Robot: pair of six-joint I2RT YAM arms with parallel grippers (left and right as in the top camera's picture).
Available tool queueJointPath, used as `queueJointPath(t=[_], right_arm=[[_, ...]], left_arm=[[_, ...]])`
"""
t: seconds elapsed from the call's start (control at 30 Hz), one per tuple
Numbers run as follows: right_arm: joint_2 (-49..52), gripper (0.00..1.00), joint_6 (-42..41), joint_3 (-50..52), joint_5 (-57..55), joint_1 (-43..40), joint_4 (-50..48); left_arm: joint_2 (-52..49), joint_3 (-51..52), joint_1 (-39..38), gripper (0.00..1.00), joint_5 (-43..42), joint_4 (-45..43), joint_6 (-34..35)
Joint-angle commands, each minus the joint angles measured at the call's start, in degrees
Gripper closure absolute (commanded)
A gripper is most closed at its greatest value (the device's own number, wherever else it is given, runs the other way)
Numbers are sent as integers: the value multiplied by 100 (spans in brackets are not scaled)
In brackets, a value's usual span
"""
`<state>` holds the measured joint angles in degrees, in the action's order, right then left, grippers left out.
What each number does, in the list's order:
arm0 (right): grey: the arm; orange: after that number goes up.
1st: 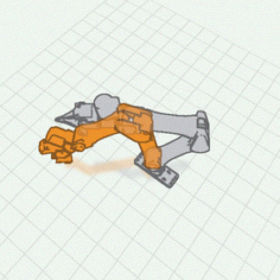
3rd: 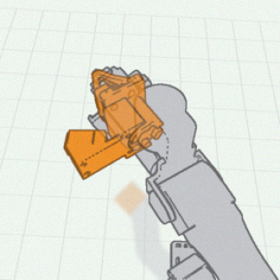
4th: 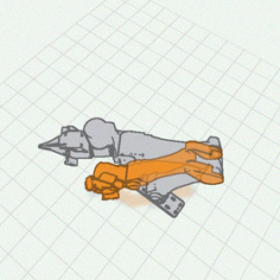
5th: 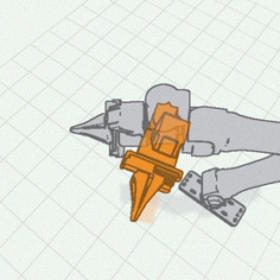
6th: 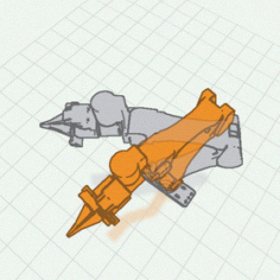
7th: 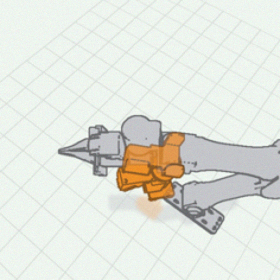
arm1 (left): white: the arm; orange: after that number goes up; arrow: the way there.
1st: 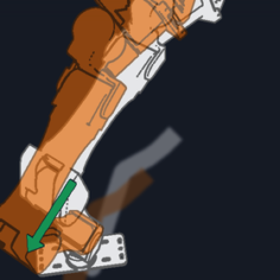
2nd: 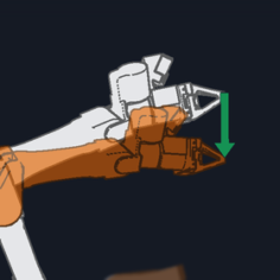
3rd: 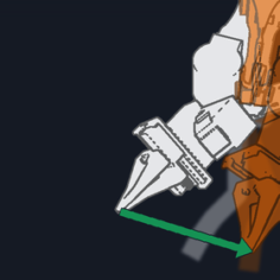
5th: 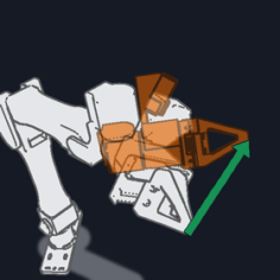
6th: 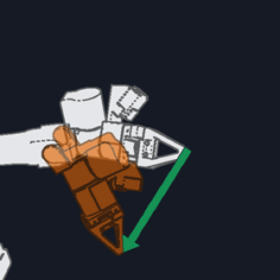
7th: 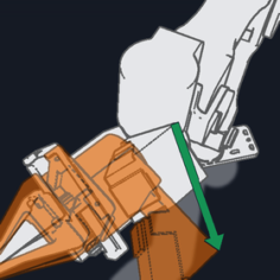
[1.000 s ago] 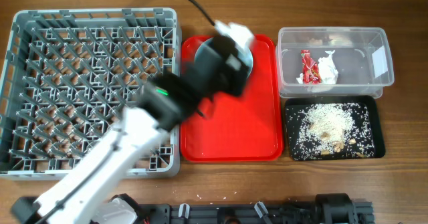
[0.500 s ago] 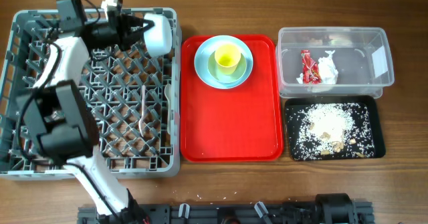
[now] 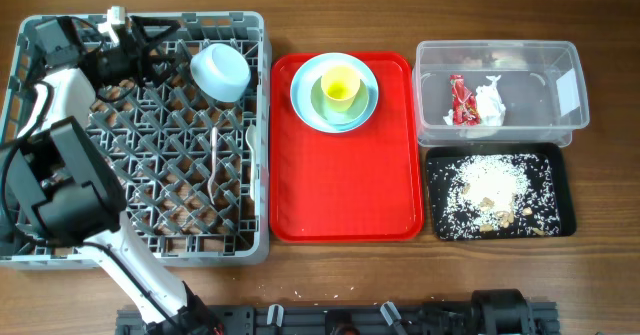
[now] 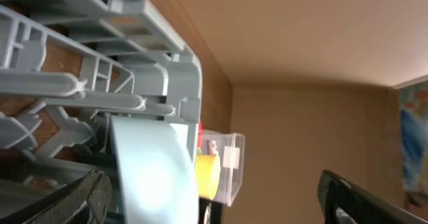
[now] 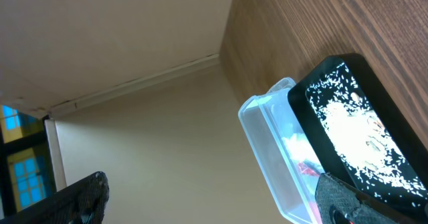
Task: Sort waste into correct bins and load items into the dishwasher rack
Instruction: 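Grasp the light-blue bowl and place it upside down in the rack, then reach the left gripper to the yellow cup on the plate stack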
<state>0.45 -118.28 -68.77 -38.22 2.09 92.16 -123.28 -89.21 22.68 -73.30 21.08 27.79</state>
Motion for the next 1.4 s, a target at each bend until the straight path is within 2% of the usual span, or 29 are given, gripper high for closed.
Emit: queueJointPath(t=[0.0, 0.07, 0.13, 0.17, 0.23, 0.27, 0.3, 0.33, 0.37, 0.47, 0.57, 0.63, 0.7, 0.8, 0.83, 0.87, 0.93, 0.97, 1.07, 1.1, 1.13, 1.17, 1.2, 1.23, 1.33, 1.37], right_arm=[[33, 0, -39, -11, -76, -4, -7], [33, 0, -39, -11, -76, -4, -7], [33, 0, -39, -11, -76, -4, -7], [33, 0, -39, -11, -76, -4, -7], [33, 0, -42, -11, -76, -4, -7], [33, 0, -42, -13, -76, -4, -7], [33, 0, -42, -11, -76, -4, -7], [33, 0, -39, -11, -76, -4, -4], [33, 0, -42, -11, -76, -4, -4], [33, 0, -42, -11, -76, -4, -7], [33, 0, -42, -11, -76, -4, -7], [33, 0, -39, -11, -76, -4, -7], [33, 0, -42, -11, -76, -4, -7], [33, 0, -42, -11, -76, -4, -7], [33, 0, -42, -11, -76, -4, -7], [33, 0, -44, -11, -76, -4, -7], [33, 0, -42, -11, -76, -4, -7], [33, 0, -42, -11, -76, -4, -7], [33, 0, -42, -11, -76, -4, -7], [33, 0, -42, -11, -76, -4, -7], [33, 0, -39, -13, -76, -4, -4], [33, 0, -42, -11, -76, -4, -7], [33, 0, -39, -11, -76, -4, -7], [33, 0, -44, -11, -76, -4, -7], [33, 0, -39, -11, -76, -4, -7], [33, 0, -42, -11, -76, -4, -7]], left_arm=[[1314, -39, 15, 0, 1119, 535, -35], [2485, -39, -295, 0, 2688, 1637, -234], [3110, -39, -793, 0, 4011, 2133, -608], [3357, -39, -1283, 0, 4833, 2304, -756], [3335, -20, -2046, 2, 5357, 2358, -931], [3204, 11, -2354, 37, 5652, 2328, -977], [2973, 11, -2643, 84, 6142, 2312, -933], [2664, 11, -2881, 96, 6662, 2262, -931], [2358, 11, -2988, 96, 7029, 2175, -863], [1681, 11, -2940, 96, 7353, 1993, -745], [1543, 9, -2798, 96, 8026, 2496, -581], [1746, -2, -2675, 96, 8063, 2922, -439], [2124, -13, -2741, 96, 8021, 2953, -442], [2999, -50, -3230, 96, 8021, 2774, -485], [3298, -50, -3554, 93, 8021, 2664, -496], [3491, -50, -3851, 80, 8021, 2581, -509], [3646, -48, -4673, 66, 8024, 2328, -509], [3569, -46, -5025, 62, 8024, 2223, -533], [3067, -44, -5821, 64, 8026, 1886, -1137], [2787, -44, -6017, 52, 8026, 1814, -1134], [2564, -44, -6120, 47, 8026, 1759, -1137], [2286, -44, -6188, 50, 8026, 1655, -1274], [2063, -44, -6220, 65, 8026, 1543, -1558], [1864, -44, -6242, 70, 8024, 1434, -1818], [1401, -44, -6242, 71, 8026, 1154, -2164], [1325, -44, -6242, 75, 8026, 1093, -2166]])
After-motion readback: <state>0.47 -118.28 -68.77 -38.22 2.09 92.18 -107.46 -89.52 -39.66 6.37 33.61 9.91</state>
